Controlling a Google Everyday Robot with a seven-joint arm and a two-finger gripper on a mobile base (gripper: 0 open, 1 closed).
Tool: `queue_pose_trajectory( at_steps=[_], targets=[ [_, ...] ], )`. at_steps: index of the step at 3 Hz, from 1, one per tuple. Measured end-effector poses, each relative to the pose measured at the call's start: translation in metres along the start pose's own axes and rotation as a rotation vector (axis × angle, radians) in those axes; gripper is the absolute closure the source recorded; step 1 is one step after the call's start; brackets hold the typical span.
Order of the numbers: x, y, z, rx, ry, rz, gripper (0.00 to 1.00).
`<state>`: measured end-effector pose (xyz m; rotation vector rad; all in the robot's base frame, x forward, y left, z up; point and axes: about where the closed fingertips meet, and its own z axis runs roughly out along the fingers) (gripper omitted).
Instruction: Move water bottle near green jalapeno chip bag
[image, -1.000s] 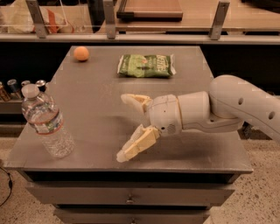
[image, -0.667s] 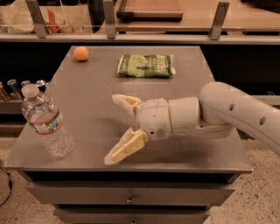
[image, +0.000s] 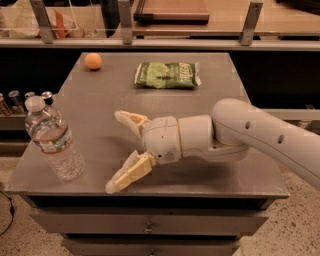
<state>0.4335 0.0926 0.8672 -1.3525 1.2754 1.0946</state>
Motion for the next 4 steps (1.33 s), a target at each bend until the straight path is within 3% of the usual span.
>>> queue_pose_trajectory(
  at_steps=[2,4],
  targets=[
    [-0.008,0.002,0.044,-0.041,-0.030,-0.036,0.00],
    [-0.011,0.007,0.076,-0.047,-0.047,-0.049,0.00]
  ],
)
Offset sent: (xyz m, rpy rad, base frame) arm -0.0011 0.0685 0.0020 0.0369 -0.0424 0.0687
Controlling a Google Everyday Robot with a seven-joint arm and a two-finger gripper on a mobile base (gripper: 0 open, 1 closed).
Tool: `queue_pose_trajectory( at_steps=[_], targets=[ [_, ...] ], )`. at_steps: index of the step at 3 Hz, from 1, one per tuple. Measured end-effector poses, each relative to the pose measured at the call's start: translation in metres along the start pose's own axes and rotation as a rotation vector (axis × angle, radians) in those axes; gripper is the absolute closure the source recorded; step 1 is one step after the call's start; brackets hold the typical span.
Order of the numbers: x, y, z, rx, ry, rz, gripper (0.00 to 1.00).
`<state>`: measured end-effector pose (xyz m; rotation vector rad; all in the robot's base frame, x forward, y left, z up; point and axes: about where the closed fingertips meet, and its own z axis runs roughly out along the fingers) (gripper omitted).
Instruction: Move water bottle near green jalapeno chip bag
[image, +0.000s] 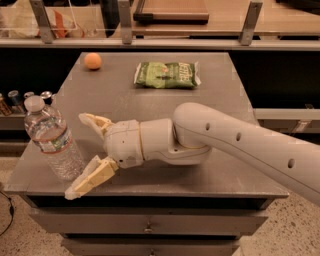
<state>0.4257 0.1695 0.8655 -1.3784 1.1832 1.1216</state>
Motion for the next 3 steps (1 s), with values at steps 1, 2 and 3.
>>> queue_pose_trajectory(
  at_steps=[1,2,3],
  targets=[
    [0.002,0.001,0.012,-0.005,-0.017,0.001,0.00],
    [0.003,0.002,0.021,-0.010,-0.033,0.000,0.17],
    [0.003,0.001,0.025,-0.013,-0.038,-0.003,0.40]
  ],
)
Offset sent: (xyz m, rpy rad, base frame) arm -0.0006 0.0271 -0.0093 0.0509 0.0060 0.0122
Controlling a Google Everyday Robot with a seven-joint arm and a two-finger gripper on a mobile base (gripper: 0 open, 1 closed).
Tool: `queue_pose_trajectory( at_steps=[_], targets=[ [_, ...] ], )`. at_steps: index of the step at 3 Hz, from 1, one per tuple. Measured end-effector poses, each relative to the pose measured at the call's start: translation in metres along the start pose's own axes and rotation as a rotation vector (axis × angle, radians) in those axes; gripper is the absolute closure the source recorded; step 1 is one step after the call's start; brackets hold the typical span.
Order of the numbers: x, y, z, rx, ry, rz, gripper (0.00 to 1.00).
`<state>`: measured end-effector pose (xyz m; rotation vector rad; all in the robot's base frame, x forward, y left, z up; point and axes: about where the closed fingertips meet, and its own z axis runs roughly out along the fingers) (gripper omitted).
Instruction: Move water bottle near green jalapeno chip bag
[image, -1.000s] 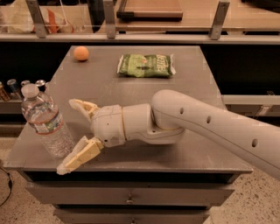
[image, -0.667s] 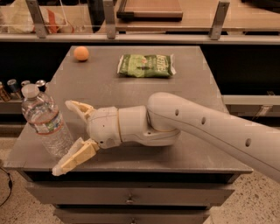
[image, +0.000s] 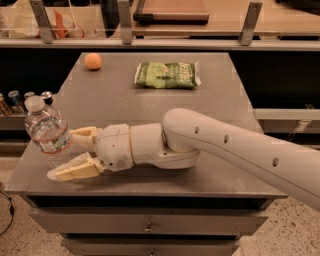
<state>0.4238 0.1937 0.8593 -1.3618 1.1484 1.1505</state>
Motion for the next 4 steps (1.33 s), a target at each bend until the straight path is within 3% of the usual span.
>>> queue_pose_trajectory(
  at_steps=[2,3,4],
  targets=[
    [-0.001,-0.003,-0.005,0.003,-0.001,-0.008,0.87],
    [-0.003,-0.005,-0.009,0.000,-0.004,-0.014,1.00],
    [-0.004,-0.009,-0.017,0.003,-0.004,-0.016,1.00]
  ],
)
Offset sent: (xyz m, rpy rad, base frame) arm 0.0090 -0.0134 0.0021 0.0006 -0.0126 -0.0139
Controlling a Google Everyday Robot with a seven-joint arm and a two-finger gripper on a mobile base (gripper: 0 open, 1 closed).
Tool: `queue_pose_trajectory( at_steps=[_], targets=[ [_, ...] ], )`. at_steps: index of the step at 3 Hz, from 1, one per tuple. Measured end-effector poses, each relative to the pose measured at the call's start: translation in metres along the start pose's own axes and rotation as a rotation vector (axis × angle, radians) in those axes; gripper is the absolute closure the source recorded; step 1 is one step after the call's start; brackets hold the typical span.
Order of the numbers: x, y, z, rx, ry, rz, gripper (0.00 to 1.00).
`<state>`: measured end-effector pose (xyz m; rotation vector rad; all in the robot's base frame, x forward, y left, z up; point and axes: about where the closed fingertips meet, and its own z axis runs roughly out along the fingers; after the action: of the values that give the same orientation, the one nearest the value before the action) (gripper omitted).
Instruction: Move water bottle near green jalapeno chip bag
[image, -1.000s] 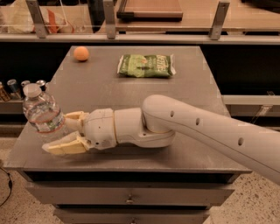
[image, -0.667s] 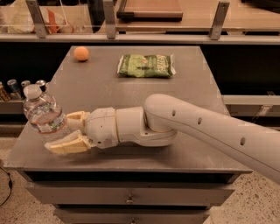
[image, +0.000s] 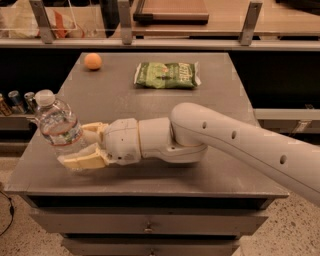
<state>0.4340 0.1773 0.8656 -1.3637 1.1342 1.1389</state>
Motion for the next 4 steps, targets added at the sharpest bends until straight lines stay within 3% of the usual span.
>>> queue_pose_trajectory(
  at_steps=[4],
  targets=[
    [0.014,-0.047,-0.081,0.151,0.036,0.027,1.00]
  ],
)
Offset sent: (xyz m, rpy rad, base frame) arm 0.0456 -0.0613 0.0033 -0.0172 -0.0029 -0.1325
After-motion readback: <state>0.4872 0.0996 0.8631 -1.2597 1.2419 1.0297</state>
